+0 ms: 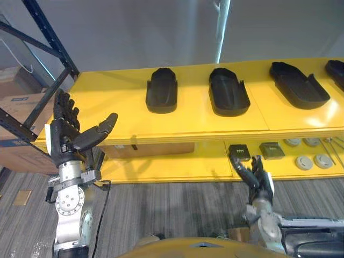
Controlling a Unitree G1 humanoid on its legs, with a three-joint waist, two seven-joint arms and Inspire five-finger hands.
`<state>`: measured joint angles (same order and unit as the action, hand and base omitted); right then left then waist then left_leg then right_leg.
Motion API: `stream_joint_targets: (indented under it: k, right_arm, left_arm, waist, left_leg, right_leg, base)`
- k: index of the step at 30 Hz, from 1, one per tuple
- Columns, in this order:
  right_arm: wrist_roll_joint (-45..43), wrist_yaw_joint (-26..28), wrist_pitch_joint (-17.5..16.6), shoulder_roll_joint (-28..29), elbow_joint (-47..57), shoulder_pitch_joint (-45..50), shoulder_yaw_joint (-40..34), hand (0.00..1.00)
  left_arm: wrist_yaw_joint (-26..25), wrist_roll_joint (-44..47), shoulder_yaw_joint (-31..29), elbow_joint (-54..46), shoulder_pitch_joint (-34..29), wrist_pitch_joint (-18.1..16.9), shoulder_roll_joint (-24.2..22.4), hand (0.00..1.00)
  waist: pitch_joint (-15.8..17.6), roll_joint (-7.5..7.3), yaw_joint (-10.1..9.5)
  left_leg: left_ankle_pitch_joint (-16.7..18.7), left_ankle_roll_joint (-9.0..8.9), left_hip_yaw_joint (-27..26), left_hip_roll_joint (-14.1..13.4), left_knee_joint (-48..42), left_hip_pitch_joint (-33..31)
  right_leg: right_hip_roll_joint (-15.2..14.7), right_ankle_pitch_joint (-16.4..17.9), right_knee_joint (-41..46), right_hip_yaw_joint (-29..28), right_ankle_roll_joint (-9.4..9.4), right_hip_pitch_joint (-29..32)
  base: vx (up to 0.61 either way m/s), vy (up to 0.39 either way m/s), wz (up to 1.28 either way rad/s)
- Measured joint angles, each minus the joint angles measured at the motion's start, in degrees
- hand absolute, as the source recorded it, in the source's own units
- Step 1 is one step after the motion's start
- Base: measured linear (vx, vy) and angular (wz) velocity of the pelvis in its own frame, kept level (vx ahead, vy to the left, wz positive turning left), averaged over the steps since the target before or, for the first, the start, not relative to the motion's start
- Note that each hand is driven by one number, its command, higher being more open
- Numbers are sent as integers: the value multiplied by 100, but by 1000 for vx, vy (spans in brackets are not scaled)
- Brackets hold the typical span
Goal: Walk over and take three plastic housings, then place them on the shelf
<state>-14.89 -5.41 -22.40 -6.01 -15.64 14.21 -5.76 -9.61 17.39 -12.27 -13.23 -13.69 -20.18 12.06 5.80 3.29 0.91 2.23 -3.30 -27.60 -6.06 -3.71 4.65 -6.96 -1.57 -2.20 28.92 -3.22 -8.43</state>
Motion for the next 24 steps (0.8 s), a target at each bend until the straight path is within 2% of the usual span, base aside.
stream_joint_targets:
  k: [4, 9, 12, 13, 19, 22, 24]
  right_arm:
    - [-67, -46, 2, -133, 835, -117, -498, 100]
    - [12, -661, 20, -226, 2179, -164, -1001, 100]
    - [14, -688, 19, -231, 2849, -162, -1281, 100]
    - [-10, -186, 342, -312, 3209, -165, -1218, 100]
    - [-10, -187, 342, -312, 3208, -164, -1206, 100]
    - [11, -182, 381, -371, 3208, -205, -1087, 100]
    - [269, -200, 551, -585, 3199, -193, -864, 100]
  left_arm:
    - [-19, -3, 1, -262, -3, -265, -60, 100]
    - [-212, -3, -23, -607, 27, -330, -60, 100]
    - [-253, -3, -62, -810, 70, -331, -60, 100]
    - [-242, 4, -129, -851, 194, -301, -155, 100]
    - [-249, 2, -127, -851, 180, -301, -180, 100]
    - [-419, -1, -118, -853, 144, -302, -318, 100]
    - [-596, -2, -107, -858, 14, -302, -332, 100]
  waist:
    - [-14, -85, -50]
    - [-19, -113, 80]
    - [-35, -146, 116]
    - [-13, -339, 118]
    - [34, -339, 126]
    - [227, -330, 134]
    - [376, -294, 135]
  left_leg:
    - [-7, 10, -35, 25, 89, 93]
    - [-34, 28, -88, 73, 236, 181]
    - [-50, 24, -119, 79, 279, 196]
    - [-191, 41, -128, 177, 596, 292]
    - [-193, 50, -62, 175, 529, 245]
    - [-79, 115, 26, 110, 133, 69]
    - [9, 119, 15, 73, -48, 9]
  right_leg:
    - [-5, -13, 2, -70, -9, -41]
    - [-22, -24, 5, -121, -27, -44]
    - [-19, -25, 5, -158, -28, -21]
    - [-37, -20, 36, -181, -32, 34]
    - [-45, -18, 43, -122, -31, 33]
    - [-67, -14, 76, -84, -24, 49]
    - [-73, -16, 101, -126, -22, 66]
  base:
    - [-2, 39, -6]
    - [4, 41, -5]
    - [22, 33, -7]
    - [0, 0, 0]
    - [0, 0, 5]
    - [3, -2, 7]
    - [-55, 22, -7]
